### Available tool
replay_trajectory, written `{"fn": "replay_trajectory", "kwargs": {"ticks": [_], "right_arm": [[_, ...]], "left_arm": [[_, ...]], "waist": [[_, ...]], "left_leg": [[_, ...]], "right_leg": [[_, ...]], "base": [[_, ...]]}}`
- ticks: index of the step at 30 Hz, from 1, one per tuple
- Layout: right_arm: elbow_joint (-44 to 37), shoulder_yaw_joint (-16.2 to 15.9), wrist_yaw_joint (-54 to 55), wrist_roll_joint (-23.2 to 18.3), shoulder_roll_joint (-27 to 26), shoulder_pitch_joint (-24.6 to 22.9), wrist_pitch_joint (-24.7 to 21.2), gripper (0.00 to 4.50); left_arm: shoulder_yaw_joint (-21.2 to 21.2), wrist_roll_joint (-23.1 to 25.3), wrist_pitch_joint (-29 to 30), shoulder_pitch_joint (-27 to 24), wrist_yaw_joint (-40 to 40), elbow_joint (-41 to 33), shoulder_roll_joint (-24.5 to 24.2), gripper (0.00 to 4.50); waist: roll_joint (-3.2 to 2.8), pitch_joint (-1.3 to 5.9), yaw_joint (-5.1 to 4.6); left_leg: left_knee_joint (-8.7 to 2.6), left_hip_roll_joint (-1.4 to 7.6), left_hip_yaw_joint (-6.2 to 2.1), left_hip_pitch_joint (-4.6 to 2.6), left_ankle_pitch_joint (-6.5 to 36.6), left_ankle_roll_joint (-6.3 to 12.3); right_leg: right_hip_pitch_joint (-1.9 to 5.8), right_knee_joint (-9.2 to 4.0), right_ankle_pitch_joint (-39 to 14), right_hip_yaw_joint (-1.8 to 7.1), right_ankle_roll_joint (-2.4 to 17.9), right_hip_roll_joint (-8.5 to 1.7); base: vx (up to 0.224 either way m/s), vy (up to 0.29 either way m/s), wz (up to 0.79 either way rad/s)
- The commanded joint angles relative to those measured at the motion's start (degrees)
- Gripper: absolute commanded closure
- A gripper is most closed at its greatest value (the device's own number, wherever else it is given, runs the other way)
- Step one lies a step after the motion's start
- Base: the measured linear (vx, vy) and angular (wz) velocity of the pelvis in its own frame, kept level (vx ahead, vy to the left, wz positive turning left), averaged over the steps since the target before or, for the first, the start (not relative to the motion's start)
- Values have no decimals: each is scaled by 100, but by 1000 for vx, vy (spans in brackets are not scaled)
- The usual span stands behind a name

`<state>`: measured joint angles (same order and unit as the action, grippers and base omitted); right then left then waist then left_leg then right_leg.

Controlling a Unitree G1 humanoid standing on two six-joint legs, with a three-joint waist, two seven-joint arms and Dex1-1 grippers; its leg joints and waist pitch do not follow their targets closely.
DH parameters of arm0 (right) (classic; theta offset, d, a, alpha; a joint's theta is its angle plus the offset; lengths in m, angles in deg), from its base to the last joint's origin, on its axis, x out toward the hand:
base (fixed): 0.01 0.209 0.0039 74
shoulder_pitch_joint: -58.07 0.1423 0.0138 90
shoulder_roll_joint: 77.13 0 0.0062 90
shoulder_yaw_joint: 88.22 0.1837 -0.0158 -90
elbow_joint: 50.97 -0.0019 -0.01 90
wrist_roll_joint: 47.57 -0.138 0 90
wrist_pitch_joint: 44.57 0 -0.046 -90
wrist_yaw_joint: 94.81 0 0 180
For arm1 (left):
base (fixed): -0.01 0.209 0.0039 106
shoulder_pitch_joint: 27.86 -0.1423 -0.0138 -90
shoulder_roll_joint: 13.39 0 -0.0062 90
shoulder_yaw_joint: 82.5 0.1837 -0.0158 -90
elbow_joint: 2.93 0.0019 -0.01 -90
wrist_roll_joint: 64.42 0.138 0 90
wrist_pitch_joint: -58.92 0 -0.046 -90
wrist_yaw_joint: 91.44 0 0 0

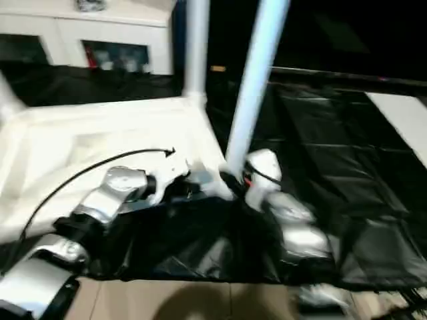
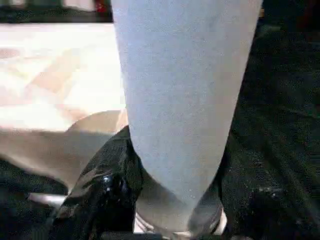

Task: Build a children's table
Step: Rotate leg to tighten

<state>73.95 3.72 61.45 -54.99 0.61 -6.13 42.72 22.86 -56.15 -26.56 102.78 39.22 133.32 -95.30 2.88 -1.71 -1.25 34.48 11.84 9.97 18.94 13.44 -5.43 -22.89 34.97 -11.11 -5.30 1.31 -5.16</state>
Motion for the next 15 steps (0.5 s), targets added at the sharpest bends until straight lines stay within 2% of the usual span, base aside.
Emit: {"fn": "replay_trajectory", "kwargs": {"ticks": [1,3,5,9,11,15], "right_arm": [[368,-382,-100,-122,-545,32,-207,222],[321,-375,-80,-90,-611,54,-89,187],[244,-368,-197,-128,-576,29,-85,181],[-138,-471,-884,-160,-138,-175,-73,138],[-149,-475,-905,-157,-122,-181,-71,138],[-446,-630,-2008,-199,599,-348,-29,138]], "left_arm": [[230,-168,-148,44,-98,-94,497,450],[223,-121,-168,59,-77,-58,491,450],[219,-111,-197,57,-116,-52,447,450],[239,-153,-338,-42,-483,-185,196,450],[240,-154,-342,-47,-498,-192,189,450],[268,-291,-465,-213,-1176,-432,-163,450]], "waist": [[-21,226,33],[-18,228,33],[-13,225,39],[10,236,57],[4,243,59],[2,256,78]], "left_leg": [[-474,136,-42,103,1003,242],[-471,141,-36,95,971,292],[-476,144,-36,96,974,340],[-459,148,-21,101,886,452],[-453,153,-21,118,701,521],[-427,160,-18,133,468,696]], "right_leg": [[277,-520,-1748,316,1022,-333],[268,-510,-1614,324,1054,-329],[276,-513,-1618,324,1058,-336],[285,-500,-1430,329,1103,-333],[298,-458,-1150,332,1186,-335],[332,-409,-716,332,1344,-342]], "base": [[0,0,0],[0,0,0],[0,0,0],[0,0,0],[0,0,0],[0,0,0]]}}
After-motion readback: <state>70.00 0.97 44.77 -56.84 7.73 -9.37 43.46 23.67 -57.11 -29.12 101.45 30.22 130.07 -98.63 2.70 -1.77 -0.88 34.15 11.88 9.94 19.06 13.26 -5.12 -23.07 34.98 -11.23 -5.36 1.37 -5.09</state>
